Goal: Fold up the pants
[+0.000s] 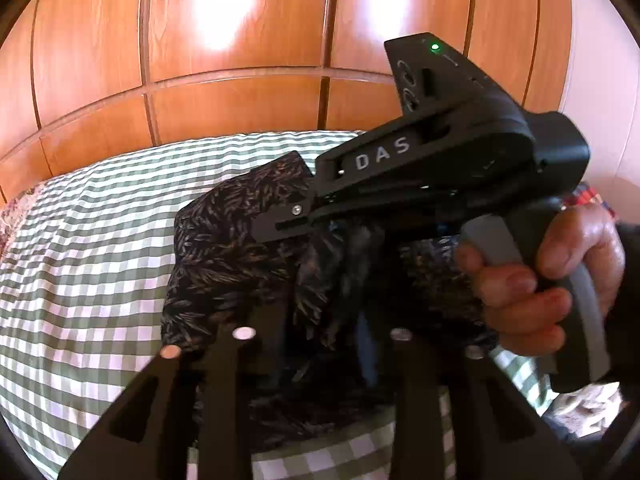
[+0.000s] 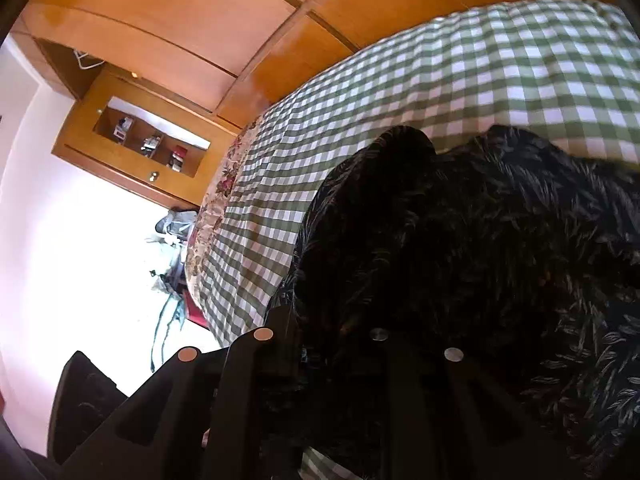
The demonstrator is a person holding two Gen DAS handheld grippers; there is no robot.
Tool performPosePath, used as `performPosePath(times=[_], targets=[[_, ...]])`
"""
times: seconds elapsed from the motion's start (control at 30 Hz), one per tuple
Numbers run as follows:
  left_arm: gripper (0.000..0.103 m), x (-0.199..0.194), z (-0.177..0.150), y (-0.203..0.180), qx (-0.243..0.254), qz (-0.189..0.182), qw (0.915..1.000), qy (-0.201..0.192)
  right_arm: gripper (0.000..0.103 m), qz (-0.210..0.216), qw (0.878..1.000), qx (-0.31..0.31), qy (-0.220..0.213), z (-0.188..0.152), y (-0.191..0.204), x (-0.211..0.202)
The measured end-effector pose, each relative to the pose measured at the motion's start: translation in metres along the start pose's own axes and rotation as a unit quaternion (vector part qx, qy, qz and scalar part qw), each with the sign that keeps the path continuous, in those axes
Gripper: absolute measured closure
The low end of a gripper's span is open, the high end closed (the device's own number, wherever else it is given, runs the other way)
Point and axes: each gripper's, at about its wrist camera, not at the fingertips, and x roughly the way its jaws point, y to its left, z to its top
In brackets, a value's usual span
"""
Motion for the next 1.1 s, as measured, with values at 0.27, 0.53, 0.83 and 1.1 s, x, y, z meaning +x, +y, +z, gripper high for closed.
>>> performPosePath(times=[0.27, 0.53, 0.83, 1.1], targets=[[0.038, -0.020, -0.003, -0.002, -0.002, -0.001, 0.9999, -0.013, 0.090, -0.024, 0.999, -0.027, -0.004, 0.001, 0.003, -0.009], [0.024, -0.074, -0.023, 0.078, -0.162, -0.050, 0.9842, -0.051, 0.091, -0.046, 0.996, -0.080, -0.006, 0.008, 0.025, -0.025], [0.024, -0.075, -0.059, 0.161, -0.285, 0.043, 0.9571, -0.029, 0.091, -0.064, 0.983, -0.172, -0.015, 0.013, 0.075, -0.066], [0.024, -0.033, -0.023, 0.119, -0.254, -0.029, 0.9663, -0.027, 0.091, -0.084, 0.970, -0.224, -0.051, -0.001, 0.086, -0.168]])
